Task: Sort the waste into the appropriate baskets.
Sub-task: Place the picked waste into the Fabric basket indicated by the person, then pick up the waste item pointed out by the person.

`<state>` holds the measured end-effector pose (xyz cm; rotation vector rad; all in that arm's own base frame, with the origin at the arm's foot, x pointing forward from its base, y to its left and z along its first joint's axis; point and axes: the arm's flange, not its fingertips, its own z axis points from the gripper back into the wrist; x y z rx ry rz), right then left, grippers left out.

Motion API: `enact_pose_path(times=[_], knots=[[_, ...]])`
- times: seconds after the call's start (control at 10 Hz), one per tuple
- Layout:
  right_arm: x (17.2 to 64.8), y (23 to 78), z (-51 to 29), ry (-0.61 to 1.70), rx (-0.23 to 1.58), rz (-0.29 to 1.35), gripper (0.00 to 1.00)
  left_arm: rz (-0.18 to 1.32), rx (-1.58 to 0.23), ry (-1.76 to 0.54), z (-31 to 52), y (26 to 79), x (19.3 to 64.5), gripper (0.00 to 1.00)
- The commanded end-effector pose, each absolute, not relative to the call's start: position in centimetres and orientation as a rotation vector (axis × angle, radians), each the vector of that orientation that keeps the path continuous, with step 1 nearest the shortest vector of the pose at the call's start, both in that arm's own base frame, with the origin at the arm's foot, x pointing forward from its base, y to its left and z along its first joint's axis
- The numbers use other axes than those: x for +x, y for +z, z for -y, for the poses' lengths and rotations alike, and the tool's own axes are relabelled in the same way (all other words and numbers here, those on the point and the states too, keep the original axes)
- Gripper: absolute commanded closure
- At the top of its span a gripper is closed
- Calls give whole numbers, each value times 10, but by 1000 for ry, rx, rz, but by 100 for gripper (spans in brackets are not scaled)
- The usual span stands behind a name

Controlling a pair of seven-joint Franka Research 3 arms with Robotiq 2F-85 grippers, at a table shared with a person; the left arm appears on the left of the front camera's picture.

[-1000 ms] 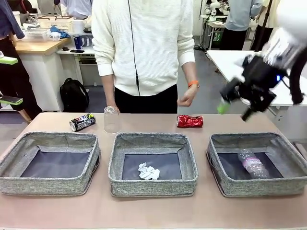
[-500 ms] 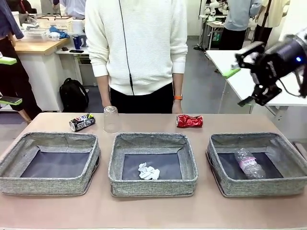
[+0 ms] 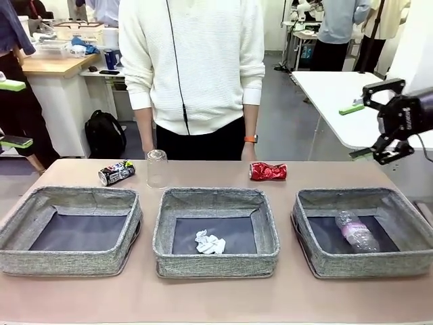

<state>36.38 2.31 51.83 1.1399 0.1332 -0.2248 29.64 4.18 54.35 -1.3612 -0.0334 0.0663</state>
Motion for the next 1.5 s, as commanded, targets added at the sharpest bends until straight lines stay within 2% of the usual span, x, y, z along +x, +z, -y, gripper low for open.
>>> enact_pose_path(times=[0.0,1.4], knots=[[371,525,-26,-151,1106,-146,0,51,-1380,50,-41,545,297,0],[371,525,-26,-151,1106,-146,0,51,-1380,50,-41,545,297,0]])
